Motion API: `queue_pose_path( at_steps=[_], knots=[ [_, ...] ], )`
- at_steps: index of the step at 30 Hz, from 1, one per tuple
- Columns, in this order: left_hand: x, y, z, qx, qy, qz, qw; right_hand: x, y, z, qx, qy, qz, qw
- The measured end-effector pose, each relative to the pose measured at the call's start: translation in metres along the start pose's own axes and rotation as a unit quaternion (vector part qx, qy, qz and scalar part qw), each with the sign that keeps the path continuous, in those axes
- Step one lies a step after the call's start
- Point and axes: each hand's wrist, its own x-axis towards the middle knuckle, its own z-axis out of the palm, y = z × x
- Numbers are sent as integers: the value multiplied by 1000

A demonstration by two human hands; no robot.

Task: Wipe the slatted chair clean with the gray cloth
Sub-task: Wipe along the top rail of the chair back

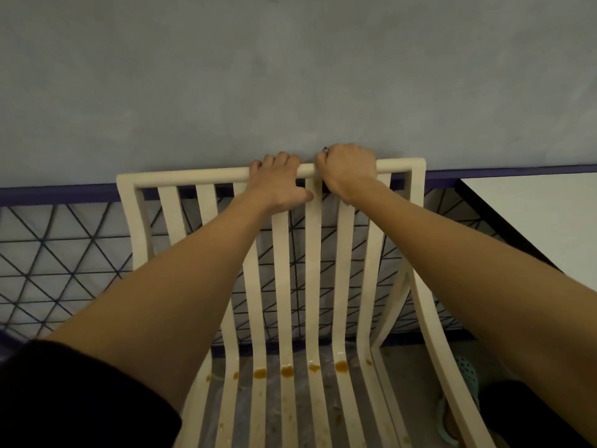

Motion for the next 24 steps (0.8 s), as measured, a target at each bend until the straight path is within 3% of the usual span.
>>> queue_pose_path(
  at_steps=[4,13,24],
  knots=[
    [1,0,0,4,2,-3,1000,6,-20,-5,67,0,16,998],
    [1,5,-3,14,-14,-7,1000,-5,-8,24,149,164,-21,975],
    [1,2,-3,28,-23,-8,999,-13,36,38,123,175,0,977]
  ],
)
